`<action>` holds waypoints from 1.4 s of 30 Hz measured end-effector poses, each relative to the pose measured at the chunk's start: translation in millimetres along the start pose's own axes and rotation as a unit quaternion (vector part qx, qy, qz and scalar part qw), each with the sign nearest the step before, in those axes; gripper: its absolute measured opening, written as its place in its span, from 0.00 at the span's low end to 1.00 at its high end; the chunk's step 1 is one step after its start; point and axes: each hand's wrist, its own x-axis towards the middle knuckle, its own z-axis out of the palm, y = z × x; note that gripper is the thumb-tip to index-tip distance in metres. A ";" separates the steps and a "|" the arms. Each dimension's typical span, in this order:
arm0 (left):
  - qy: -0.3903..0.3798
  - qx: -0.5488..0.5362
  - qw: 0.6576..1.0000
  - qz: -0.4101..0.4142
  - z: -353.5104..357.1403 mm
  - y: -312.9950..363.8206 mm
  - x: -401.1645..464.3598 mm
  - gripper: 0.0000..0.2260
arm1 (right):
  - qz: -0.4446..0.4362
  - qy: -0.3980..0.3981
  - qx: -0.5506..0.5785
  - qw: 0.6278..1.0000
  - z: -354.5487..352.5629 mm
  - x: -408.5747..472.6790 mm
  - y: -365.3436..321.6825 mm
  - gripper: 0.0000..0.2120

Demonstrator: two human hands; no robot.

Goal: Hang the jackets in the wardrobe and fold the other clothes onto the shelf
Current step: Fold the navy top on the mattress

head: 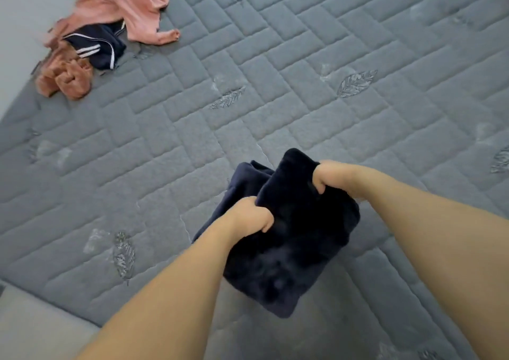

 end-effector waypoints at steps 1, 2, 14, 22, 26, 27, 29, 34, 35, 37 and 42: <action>0.042 0.009 0.999 -0.004 -17.0 -9.7 11.0 0.12 | -0.016 0.004 -0.006 1.000 11.7 10.4 -18.5 0.15; 0.073 0.014 0.997 -0.014 -30.8 -21.4 26.5 0.13 | -0.035 0.017 -0.018 0.999 26.0 26.1 -35.7 0.15; 0.289 -0.022 0.956 -0.040 -11.1 -102.6 167.1 0.08 | -0.146 0.260 -0.263 0.918 124.5 182.8 -43.8 0.14; 0.010 -0.073 0.997 0.002 -52.3 -124.6 145.5 0.22 | -0.142 0.136 -0.150 0.969 104.9 153.2 -40.4 0.35; -0.075 -0.111 0.985 -0.111 -53.2 -138.9 116.7 0.40 | -0.077 0.017 -0.094 0.992 99.3 130.4 -47.7 0.44; -0.080 -0.114 0.983 -0.120 -48.4 -142.1 107.9 0.40 | -0.057 -0.006 -0.113 0.992 102.3 122.9 -51.8 0.44; -0.054 -0.120 0.984 -0.121 -43.3 -146.8 86.3 0.39 | -0.029 -0.033 -0.150 0.988 111.4 104.8 -65.0 0.46; 0.106 -0.147 0.979 -0.092 -100.5 -160.1 -24.7 0.36 | -0.106 -0.094 -0.072 0.987 140.4 19.8 -119.6 0.40; 0.147 -0.142 0.975 -0.084 -120.4 -161.1 -57.0 0.36 | -0.137 -0.125 -0.038 0.982 147.7 -5.7 -134.5 0.37; 0.231 -0.120 0.963 -0.071 -157.6 -162.2 -131.3 0.37 | -0.205 -0.182 0.022 0.961 167.7 -65.9 -167.3 0.24; 0.392 -0.064 0.914 -0.078 -213.5 -181.4 -336.1 0.38 | -0.350 -0.168 0.056 0.920 235.9 -225.5 -241.9 0.19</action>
